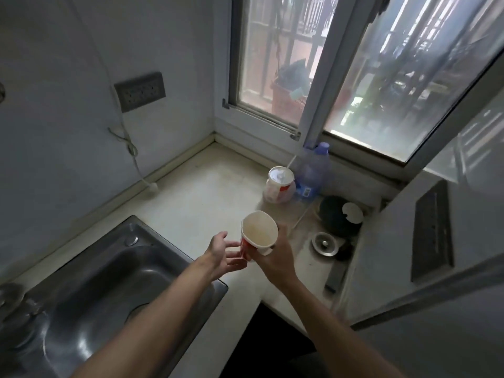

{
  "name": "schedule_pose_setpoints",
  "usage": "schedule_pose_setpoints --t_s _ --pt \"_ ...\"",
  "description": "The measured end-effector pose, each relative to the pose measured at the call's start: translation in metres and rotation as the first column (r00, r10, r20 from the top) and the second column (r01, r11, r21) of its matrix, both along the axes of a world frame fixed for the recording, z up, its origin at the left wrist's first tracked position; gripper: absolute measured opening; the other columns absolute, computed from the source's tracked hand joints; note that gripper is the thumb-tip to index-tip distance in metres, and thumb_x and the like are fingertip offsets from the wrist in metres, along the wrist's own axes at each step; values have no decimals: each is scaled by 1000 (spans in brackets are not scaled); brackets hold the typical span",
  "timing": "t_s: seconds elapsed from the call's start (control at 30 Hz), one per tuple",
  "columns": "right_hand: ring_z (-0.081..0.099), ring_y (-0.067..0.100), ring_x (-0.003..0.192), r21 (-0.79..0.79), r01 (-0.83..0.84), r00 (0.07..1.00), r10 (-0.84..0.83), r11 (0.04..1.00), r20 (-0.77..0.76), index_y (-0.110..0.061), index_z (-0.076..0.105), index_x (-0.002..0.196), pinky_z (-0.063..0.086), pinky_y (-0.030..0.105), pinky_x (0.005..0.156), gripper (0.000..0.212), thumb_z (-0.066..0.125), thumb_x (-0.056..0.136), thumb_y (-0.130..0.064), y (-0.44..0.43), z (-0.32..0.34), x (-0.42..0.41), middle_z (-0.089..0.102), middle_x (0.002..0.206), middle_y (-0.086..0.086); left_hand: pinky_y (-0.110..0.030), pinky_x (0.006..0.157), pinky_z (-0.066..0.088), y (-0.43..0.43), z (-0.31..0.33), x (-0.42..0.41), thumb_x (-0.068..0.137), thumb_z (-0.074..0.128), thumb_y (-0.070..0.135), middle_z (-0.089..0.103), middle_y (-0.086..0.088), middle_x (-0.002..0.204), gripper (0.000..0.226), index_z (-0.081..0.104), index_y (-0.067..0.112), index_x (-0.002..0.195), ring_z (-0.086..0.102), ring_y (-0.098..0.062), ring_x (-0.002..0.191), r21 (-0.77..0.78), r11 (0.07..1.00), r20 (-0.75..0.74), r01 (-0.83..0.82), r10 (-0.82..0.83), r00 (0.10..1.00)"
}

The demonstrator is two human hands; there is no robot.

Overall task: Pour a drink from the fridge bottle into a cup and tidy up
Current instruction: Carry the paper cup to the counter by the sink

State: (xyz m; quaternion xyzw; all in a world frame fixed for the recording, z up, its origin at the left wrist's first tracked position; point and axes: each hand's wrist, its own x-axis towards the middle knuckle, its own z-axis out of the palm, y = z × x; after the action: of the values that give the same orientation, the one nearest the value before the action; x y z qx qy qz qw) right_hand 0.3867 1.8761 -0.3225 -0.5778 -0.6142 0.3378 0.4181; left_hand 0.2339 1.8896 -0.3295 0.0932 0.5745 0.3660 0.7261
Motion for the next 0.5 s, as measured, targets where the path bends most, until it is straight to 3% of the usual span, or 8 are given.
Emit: schedule_pose_setpoints --t_s 0.17,0.3,0.5 --pt "63 10 94 -55 3 1000 -3 998 13 -26 42 118 54 29 73 71 89 65 -31 9 -22 -2 61 106 -10 -47 75 53 8 -12 3 101 24 41 47 -21 108 52 53 -1 113 56 -36 84 -26 1000 -70 10 -12 997" --pt "63 10 92 -92 -34 999 37 995 36 -26 40 118 48 17 69 70 88 67 -28 13 -34 -2 62 105 -7 -47 75 55 6 -22 5 101 26 41 47 -22 113 53 54 -1 117 58 -36 85 -33 999 -78 -1 -2 997" --pt "61 8 90 -133 -41 998 48 990 48 -21 41 119 44 13 65 68 86 70 -30 14 -53 -2 61 104 -10 -45 71 55 3 -36 4 101 27 41 53 -25 108 53 54 -2 117 61 -37 83 -49 998 -51 -32 29 998"
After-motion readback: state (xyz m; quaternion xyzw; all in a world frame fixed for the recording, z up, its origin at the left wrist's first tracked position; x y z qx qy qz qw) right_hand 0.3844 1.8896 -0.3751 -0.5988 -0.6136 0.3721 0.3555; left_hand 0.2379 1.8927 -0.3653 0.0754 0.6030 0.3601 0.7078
